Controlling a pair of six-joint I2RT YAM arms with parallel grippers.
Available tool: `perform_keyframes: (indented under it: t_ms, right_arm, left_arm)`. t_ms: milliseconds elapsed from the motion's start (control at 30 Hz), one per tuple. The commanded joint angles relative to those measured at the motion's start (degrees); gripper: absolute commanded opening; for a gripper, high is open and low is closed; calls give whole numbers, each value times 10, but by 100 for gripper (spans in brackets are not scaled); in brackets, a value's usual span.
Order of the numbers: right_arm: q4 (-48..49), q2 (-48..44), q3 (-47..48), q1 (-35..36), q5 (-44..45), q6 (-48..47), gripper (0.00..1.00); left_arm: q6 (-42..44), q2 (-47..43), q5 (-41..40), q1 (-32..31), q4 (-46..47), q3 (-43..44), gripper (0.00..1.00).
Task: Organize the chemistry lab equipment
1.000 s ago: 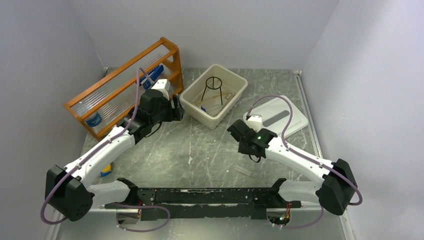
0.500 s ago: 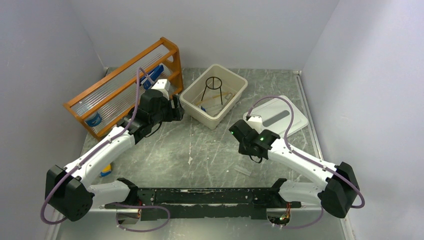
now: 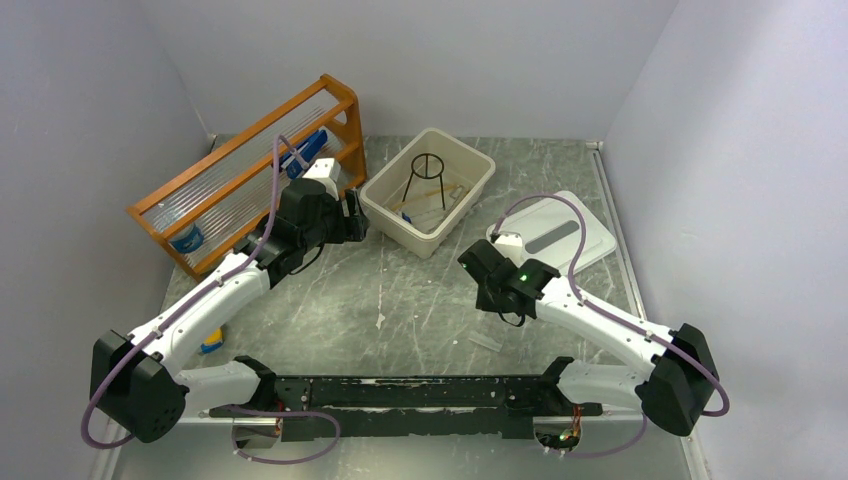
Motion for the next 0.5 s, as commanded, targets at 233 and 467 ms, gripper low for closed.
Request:
perform_keyframes:
  t_ms: [233, 467]
  right_arm:
    - [-28, -13, 31, -4, 11, 1, 44]
    - [-27, -25, 129, -35, 44, -43, 52]
  left_arm:
    - [-4, -12, 13, 6, 13, 0, 75]
    - [-5, -23, 15, 6, 10, 2, 75]
